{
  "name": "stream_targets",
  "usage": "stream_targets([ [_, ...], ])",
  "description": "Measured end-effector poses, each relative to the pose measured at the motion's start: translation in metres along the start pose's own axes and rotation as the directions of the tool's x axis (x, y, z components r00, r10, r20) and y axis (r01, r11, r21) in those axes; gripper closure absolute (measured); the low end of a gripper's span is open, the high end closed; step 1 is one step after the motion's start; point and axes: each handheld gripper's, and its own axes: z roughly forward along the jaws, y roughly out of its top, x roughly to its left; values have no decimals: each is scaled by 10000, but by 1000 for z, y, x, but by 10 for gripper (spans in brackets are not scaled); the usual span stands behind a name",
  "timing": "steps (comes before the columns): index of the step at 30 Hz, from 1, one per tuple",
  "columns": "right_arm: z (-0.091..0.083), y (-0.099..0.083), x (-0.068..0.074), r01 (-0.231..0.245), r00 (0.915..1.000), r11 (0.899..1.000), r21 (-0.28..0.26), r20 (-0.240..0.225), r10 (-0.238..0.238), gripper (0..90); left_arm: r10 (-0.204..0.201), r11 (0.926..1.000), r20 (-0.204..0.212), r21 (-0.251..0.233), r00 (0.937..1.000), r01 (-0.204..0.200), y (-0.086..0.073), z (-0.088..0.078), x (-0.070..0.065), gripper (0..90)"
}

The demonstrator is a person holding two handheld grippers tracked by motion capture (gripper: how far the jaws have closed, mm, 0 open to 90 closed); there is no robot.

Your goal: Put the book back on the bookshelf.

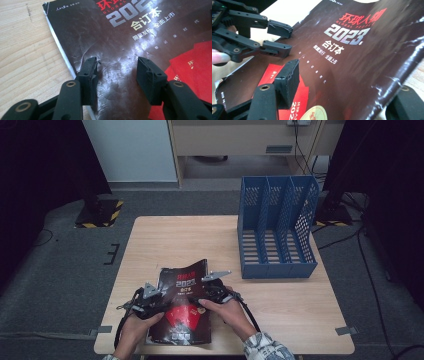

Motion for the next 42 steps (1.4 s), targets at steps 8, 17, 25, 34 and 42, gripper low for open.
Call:
stream_targets([
  [8,11,4,4,-227,9997,9995,196,38,227,365,27,10000,10,-55,10000,-27,-1,0,0,502],
  [17,22,6,13,72,9980,9956,939,619,-131,502,55,9999,23,-154,10000,-54,-1,1,-1,503],
  [25,24,5,14,216,9932,9940,1069,1114,-336,643,83,9999,87,-135,9999,-82,-1,1,0,502],
  [34,16,9,13,212,9967,9992,335,777,-238,812,-182,9998,343,-76,9992,185,4,5,3,252],
  [42,2,16,8,435,9958,9991,1,807,-434,849,-615,9973,262,-395,9978,625,7,5,12,95],
])
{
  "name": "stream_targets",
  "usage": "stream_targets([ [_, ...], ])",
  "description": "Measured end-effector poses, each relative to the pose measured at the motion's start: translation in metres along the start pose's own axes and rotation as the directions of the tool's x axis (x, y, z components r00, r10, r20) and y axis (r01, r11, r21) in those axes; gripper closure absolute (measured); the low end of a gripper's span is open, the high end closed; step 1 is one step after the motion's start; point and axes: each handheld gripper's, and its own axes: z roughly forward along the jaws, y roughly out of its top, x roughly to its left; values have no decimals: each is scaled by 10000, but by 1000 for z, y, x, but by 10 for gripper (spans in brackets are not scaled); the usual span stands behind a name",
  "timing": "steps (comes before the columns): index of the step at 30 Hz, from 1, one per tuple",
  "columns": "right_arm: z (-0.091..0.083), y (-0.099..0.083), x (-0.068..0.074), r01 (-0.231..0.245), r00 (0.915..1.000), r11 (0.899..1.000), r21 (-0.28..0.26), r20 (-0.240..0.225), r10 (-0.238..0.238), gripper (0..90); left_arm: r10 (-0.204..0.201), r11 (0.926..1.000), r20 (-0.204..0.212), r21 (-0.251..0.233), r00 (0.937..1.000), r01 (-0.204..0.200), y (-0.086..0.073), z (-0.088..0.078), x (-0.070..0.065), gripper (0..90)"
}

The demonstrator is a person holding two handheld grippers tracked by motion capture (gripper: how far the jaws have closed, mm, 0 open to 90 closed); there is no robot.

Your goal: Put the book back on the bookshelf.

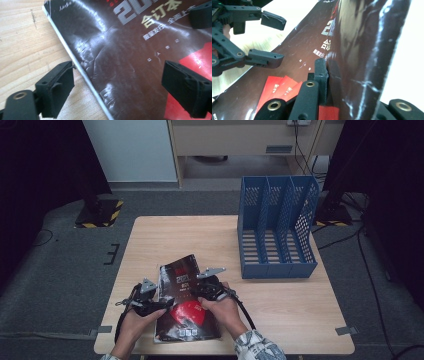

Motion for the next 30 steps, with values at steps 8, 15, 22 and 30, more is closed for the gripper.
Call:
stream_targets([
  [8,-11,8,-1,596,9980,9982,-118,199,-593,855,-649,9976,493,-194,9967,660,1,3,7,102],
  [15,-25,15,0,898,9953,9953,-372,385,-884,857,-606,9981,960,171,9935,592,1,7,2,122],
  [22,-35,24,3,1328,9906,9891,-640,430,-1302,859,-675,9972,1205,403,9904,630,0,7,2,135],
  [30,-39,28,5,1597,9867,9833,-875,448,-1563,863,-498,9976,1695,568,9843,407,1,8,-2,163],
])
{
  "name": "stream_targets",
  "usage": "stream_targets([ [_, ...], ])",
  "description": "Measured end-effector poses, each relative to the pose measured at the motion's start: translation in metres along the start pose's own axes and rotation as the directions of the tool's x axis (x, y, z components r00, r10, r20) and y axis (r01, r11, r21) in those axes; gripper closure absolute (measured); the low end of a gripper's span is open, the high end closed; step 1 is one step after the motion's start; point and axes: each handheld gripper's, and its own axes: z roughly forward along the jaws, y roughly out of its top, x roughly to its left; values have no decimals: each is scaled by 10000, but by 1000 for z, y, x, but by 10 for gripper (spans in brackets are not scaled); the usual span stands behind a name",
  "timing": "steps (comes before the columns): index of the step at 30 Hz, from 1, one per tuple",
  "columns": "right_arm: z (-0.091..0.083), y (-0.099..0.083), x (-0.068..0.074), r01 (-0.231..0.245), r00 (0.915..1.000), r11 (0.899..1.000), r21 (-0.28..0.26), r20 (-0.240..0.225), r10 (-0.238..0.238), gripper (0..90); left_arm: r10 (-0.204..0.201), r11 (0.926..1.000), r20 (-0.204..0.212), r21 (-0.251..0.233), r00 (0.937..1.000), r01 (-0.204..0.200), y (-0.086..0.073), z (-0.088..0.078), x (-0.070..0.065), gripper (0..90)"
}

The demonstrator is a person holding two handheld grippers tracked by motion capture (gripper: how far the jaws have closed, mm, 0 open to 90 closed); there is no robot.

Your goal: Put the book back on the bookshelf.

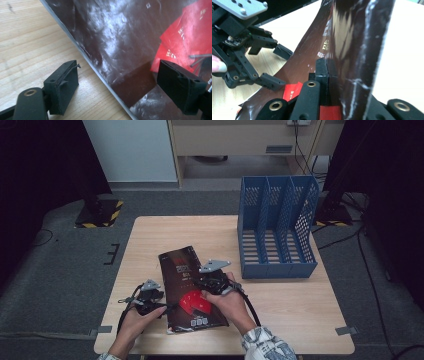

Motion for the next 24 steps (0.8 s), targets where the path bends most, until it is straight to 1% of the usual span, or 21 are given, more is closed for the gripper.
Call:
stream_targets([
  [3,-2,1,0,8,10000,10000,-80,7,-8,863,-34,10000,129,-26,9999,34,0,0,-1,178],
  [7,-6,4,0,82,10000,9998,-205,17,-82,864,50,10000,140,-11,9999,-50,1,0,-1,181],
  [12,-7,8,0,132,9999,9995,-296,11,-132,866,121,9998,340,-184,9993,-115,1,2,-3,180],
  [14,-8,9,0,164,9999,9994,-320,1,-164,867,192,9997,378,-130,9991,-187,1,3,-4,186],
  [18,-9,10,0,108,9999,9989,-446,-3,-108,867,204,9997,560,-132,9982,-197,2,5,-6,198],
  [24,-11,13,1,172,9998,9983,-554,-46,-175,868,190,9998,609,-127,9980,-183,3,7,-5,208],
])
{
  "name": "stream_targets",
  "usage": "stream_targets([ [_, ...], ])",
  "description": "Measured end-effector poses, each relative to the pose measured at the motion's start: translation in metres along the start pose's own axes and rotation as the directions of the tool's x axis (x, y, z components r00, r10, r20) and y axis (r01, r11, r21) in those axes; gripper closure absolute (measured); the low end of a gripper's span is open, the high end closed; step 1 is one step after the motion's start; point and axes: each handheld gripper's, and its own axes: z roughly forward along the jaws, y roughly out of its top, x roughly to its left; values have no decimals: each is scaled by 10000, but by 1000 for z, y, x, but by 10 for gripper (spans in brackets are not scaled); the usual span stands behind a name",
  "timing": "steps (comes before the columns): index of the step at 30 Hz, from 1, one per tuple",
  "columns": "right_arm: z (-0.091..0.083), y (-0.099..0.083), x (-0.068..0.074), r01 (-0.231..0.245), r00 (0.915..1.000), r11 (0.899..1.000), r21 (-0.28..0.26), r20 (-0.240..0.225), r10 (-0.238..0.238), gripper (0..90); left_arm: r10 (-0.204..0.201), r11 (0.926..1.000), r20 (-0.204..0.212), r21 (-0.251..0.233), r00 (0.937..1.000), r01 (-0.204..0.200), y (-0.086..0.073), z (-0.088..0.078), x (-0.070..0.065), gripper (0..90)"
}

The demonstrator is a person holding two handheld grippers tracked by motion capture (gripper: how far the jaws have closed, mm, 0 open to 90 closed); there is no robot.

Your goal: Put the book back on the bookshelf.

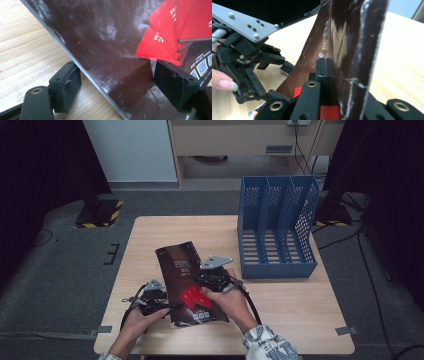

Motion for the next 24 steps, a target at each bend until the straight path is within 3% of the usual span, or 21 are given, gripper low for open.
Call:
stream_targets([
  [3,-1,3,1,94,9999,9999,-130,-45,-94,868,33,10000,259,-28,9997,-32,1,1,0,221],
  [7,-1,6,2,160,9999,9997,-158,-54,-161,869,124,9999,221,67,9997,-126,3,0,3,253],
  [8,-1,6,2,194,9998,9997,-180,-50,-195,868,-15,10000,245,-13,9997,16,3,0,4,274],
  [14,-1,6,3,320,9995,9992,-256,-54,-321,870,-442,9985,153,-306,9989,446,7,-4,11,486],
  [21,1,4,5,571,9984,9982,-195,-13,-571,870,-836,9962,293,-211,9961,842,12,-6,17,725],
  [24,-1,5,3,566,9984,9980,-277,-54,-568,870,-1082,9937,468,-249,9930,1094,12,-10,19,764],
])
